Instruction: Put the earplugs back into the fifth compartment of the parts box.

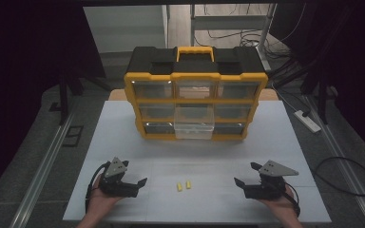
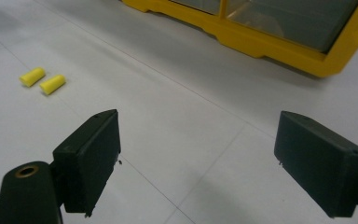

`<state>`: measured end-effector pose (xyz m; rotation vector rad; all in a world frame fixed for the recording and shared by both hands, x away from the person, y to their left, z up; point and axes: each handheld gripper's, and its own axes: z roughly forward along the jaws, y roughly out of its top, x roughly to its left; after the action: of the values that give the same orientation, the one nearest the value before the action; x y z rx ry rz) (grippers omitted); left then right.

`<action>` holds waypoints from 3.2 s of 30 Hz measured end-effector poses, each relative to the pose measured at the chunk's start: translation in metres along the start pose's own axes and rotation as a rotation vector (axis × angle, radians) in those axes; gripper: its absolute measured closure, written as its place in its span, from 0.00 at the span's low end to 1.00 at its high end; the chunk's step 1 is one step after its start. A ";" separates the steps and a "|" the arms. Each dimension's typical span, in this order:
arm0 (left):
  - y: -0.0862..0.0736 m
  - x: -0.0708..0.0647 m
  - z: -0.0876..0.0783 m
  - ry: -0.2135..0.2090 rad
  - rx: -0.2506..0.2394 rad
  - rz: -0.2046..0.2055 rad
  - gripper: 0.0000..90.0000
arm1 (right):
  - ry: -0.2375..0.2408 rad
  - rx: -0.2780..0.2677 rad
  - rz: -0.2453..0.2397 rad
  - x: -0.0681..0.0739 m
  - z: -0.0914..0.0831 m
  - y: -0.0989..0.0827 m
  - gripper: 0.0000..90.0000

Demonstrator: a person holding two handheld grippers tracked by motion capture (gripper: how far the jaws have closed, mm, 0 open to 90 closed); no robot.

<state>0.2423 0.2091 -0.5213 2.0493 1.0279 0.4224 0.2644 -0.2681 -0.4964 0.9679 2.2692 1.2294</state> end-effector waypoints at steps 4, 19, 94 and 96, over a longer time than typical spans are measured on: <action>0.000 0.001 0.000 0.000 0.001 -0.002 0.05 | 0.016 -0.005 -0.007 0.004 0.002 0.003 0.17; 0.001 0.000 0.001 -0.003 0.003 0.003 0.05 | 0.111 0.025 -0.063 0.025 0.027 0.018 0.19; 0.003 -0.003 0.004 -0.021 0.013 0.023 0.05 | 0.326 0.250 -0.288 0.101 0.123 0.048 0.48; 0.003 -0.003 0.004 -0.023 0.013 0.022 0.05 | 0.338 0.264 -0.299 0.103 0.124 0.048 0.53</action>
<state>0.2446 0.2038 -0.5220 2.0746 0.9972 0.4036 0.2878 -0.1044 -0.5245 0.4979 2.7705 1.0437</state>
